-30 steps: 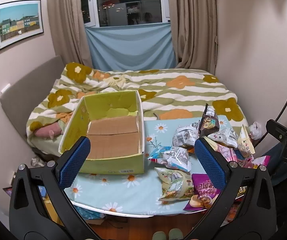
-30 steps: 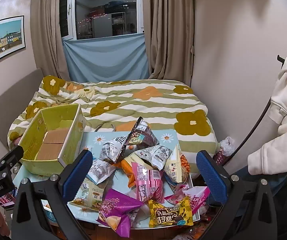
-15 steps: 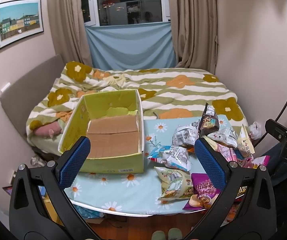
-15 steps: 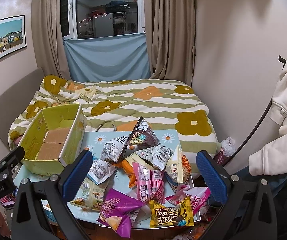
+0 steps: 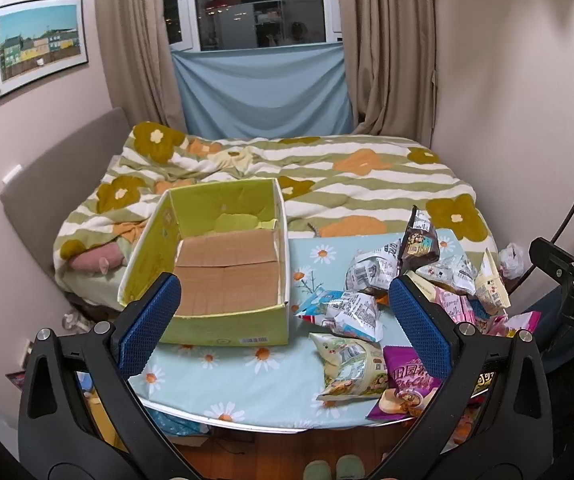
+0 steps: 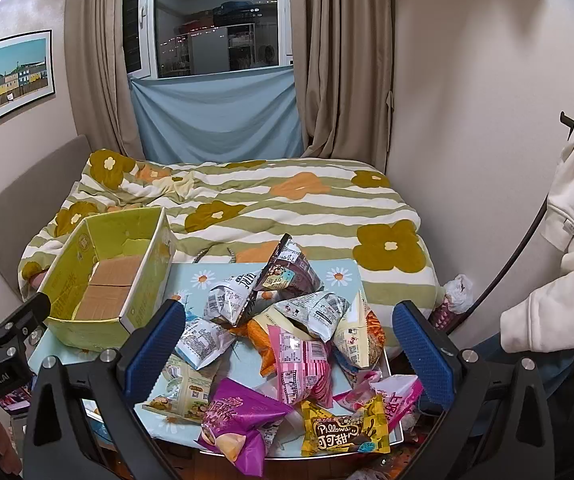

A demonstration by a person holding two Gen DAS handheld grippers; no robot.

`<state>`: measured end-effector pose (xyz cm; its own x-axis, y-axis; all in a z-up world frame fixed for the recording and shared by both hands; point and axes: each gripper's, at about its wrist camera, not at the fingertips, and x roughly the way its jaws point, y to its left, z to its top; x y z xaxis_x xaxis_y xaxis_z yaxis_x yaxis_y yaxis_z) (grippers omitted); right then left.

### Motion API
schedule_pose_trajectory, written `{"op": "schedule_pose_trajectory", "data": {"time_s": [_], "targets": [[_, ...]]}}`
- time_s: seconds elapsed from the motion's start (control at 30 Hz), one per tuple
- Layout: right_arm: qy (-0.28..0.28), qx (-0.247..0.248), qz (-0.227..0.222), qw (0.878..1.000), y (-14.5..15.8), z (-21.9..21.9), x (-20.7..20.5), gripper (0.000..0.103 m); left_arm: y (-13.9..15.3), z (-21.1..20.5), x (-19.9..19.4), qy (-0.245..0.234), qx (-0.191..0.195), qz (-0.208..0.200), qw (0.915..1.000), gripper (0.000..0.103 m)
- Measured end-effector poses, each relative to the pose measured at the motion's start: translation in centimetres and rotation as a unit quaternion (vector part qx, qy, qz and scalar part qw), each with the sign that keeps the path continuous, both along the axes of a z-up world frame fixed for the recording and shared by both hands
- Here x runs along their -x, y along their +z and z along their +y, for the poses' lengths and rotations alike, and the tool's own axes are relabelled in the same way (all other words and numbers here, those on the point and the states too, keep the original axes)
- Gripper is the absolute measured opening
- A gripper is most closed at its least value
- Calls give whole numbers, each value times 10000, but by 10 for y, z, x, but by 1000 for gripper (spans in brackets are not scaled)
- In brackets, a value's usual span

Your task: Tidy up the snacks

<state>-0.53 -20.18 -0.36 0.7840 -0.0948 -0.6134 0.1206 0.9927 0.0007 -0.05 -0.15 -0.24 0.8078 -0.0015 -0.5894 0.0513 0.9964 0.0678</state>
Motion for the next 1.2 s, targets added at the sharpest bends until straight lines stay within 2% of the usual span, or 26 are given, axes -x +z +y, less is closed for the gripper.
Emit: {"op": "schedule_pose_trajectory", "data": {"time_s": [1.2], "targets": [[71,-21,39,10000,-6,4,-3,103,1,1,-2,55,53,103,9999,103]]}}
